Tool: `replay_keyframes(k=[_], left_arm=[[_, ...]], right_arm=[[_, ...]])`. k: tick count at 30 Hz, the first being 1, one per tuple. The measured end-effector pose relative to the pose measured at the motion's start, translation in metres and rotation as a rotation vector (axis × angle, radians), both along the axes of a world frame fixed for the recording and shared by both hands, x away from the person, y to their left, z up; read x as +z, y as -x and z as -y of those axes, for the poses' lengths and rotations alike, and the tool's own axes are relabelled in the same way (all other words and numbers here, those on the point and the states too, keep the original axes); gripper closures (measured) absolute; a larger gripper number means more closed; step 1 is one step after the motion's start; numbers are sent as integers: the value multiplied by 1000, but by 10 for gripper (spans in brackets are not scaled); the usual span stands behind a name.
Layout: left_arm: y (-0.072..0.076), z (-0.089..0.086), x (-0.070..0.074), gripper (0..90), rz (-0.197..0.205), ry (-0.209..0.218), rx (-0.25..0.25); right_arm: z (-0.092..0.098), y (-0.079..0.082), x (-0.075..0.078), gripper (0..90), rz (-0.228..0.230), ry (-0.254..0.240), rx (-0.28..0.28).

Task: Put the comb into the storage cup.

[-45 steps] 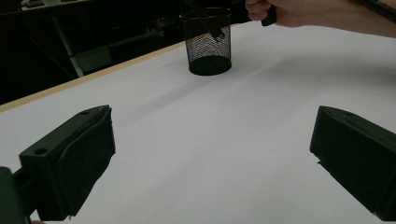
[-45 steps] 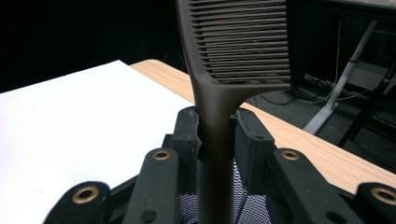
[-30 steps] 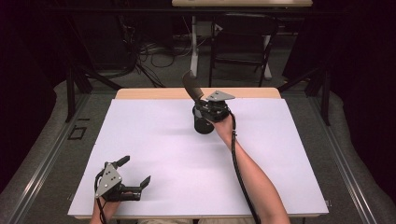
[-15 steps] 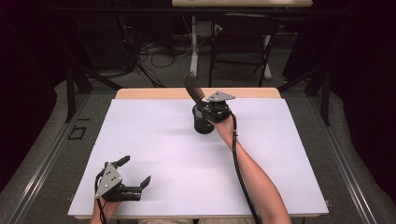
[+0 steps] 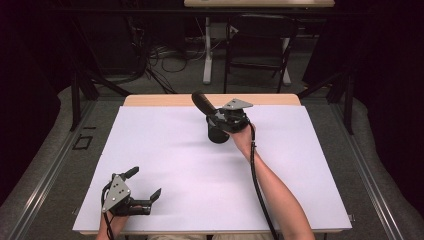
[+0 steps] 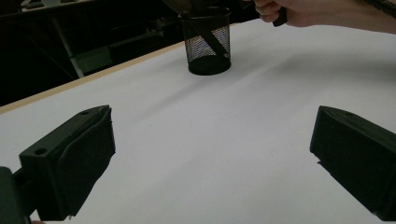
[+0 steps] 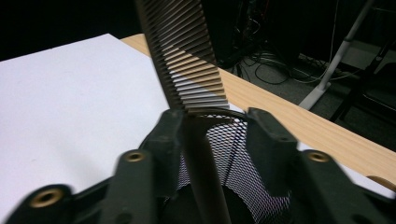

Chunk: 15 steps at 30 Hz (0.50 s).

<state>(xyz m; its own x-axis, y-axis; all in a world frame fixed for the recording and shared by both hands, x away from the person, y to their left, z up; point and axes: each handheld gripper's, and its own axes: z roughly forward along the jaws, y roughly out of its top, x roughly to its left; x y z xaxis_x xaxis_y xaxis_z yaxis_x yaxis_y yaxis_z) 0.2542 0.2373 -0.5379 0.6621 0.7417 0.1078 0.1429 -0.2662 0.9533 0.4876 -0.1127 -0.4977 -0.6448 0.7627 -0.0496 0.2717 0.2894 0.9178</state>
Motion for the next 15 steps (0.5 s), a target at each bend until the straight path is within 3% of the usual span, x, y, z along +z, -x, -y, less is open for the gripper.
replay_keyframes(k=[2, 4, 7, 15], left_arm=[[0, 0, 0, 1, 1, -2, -1], [0, 0, 0, 1, 2, -3, -2], [0, 0, 0, 2, 2, -3, 0], [0, 1, 0, 2, 1, -2, -1]], right_arm=[[1, 0, 1, 507, -1, 0, -1], [4, 2, 4, 416, -17, -11, 7], [7, 4, 6, 349, -25, -17, 14], [14, 13, 13, 225, -57, -29, 51]])
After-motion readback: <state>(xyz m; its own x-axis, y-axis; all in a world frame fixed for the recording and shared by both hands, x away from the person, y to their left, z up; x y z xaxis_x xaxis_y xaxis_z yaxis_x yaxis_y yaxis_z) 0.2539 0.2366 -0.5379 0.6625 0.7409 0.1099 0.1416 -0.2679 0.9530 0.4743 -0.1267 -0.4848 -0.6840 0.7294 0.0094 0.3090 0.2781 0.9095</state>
